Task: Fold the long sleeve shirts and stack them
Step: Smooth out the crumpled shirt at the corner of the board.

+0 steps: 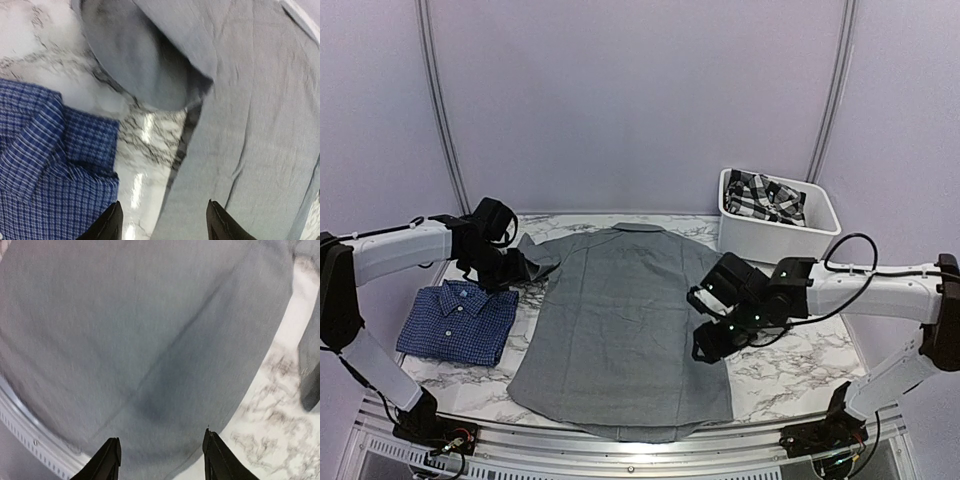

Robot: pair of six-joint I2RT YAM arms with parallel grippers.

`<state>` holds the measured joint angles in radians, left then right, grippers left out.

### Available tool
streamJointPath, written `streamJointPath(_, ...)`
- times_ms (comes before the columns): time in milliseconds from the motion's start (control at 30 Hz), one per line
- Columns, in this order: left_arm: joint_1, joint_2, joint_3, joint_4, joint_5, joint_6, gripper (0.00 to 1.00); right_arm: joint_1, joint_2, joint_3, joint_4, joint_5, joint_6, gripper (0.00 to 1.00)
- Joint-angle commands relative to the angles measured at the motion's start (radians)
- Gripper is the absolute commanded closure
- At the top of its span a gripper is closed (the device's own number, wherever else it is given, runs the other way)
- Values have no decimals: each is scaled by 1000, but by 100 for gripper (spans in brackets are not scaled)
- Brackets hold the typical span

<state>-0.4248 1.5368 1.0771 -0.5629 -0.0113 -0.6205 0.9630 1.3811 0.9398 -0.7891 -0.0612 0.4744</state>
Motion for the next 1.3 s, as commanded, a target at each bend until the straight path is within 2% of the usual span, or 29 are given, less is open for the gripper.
streamJointPath(0, 111, 1, 21, 156, -93, -10, 41, -47, 56, 81, 198, 182, -39, 47)
streamJointPath(100, 179, 25, 17, 273, -46, -36, 41, -78, 83, 86, 302, 186, -51, 46)
streamJointPath(233, 187, 127, 91, 323, 7, -3, 41, -98, 129, 109, 382, 192, -86, 45)
streamJointPath(367, 200, 183, 109, 349, -97, -36, 42, -105, 168, 148, 421, 174, -114, 45)
streamJointPath(533, 246, 234, 140, 355, -199, -49, 49, -105, 182, 154, 444, 155, -123, 45)
streamJointPath(800, 291, 356, 215, 379, -122, -28, 53, -105, 177, 136, 471, 151, -123, 45)
streamJointPath(967, 297, 420, 246, 379, -114, -35, 62, -106, 186, 158, 483, 152, -129, 44)
streamJointPath(1067, 299, 444, 256, 380, -119, -39, 63, -106, 191, 168, 489, 150, -127, 44)
streamJointPath(1167, 300, 464, 273, 380, -111, -35, 72, -104, 190, 168, 497, 146, -123, 44)
streamJointPath(1267, 301, 452, 280, 380, -123, -31, 92, -106, 190, 167, 494, 147, -123, 44)
